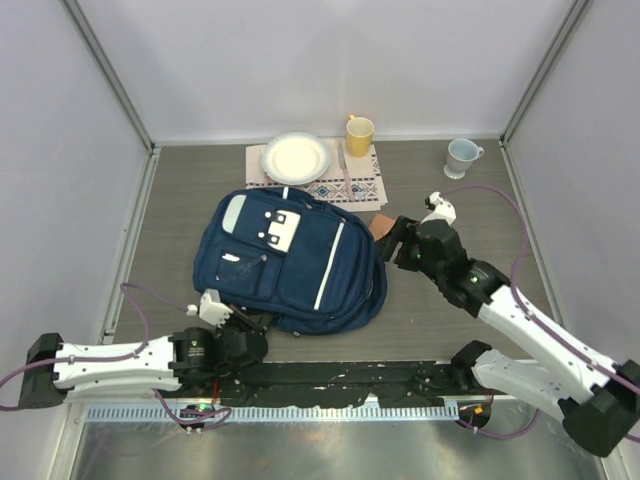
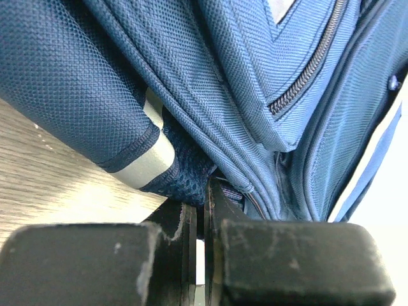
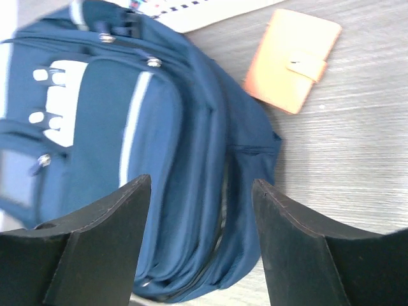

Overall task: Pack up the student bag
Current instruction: Zip the student bag at the center of the board.

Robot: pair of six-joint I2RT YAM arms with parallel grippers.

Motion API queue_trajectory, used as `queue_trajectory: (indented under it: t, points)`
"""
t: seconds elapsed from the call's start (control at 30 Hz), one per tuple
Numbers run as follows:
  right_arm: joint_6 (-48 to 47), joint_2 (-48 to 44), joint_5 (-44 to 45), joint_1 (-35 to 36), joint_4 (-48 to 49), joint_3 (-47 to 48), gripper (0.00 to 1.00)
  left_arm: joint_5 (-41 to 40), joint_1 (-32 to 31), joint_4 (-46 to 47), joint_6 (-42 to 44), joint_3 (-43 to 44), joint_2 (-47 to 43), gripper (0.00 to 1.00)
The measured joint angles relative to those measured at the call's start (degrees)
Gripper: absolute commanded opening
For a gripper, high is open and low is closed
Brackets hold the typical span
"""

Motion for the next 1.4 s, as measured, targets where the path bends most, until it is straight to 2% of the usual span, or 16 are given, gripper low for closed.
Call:
queue_trajectory:
  t: [0.07, 0.17, 0.3, 0.53, 0.67, 0.87, 1.13, 1.4]
  points:
    - [-0.15, -4.55, -2.03, 0.66, 0.07, -0.02, 0.65, -0.31, 0.00, -0.66, 1.01, 1.36, 0.63, 0.00]
    - [0.66, -9.18, -3.91, 6.05, 0.74, -0.90, 0.62, -1.03, 0.00, -1.05, 3.48, 3.65, 1.60, 0.00]
    - [4.66, -9.92, 0.52, 25.27, 1.36, -3.43, 0.59, -1.70, 0.00, -0.94, 6.62, 6.54, 2.86, 0.00]
    - [10.84, 0.55, 17.44, 50.80, 3.06, -4.26, 0.60, -1.79, 0.04, -0.31, 9.03, 6.95, 2.89, 0.00]
    - [13.14, 8.96, 28.04, 59.58, 3.32, 0.02, 0.60, -1.77, 0.04, -0.35, 9.81, 6.95, 2.51, 0.00]
    - [15.76, 14.34, 35.28, 63.91, 6.47, 2.40, 0.59, -1.77, 0.04, -0.42, 10.36, 6.95, 1.03, 0.00]
    - [19.06, 14.78, 35.39, 64.06, 12.81, -1.51, 0.46, -1.70, 0.04, -0.22, 11.58, 6.97, 0.24, 0.00]
    - [19.12, 19.98, 34.82, 64.17, 15.45, -1.33, 0.44, -1.44, 0.04, 0.55, 13.60, 8.85, 3.23, 0.00]
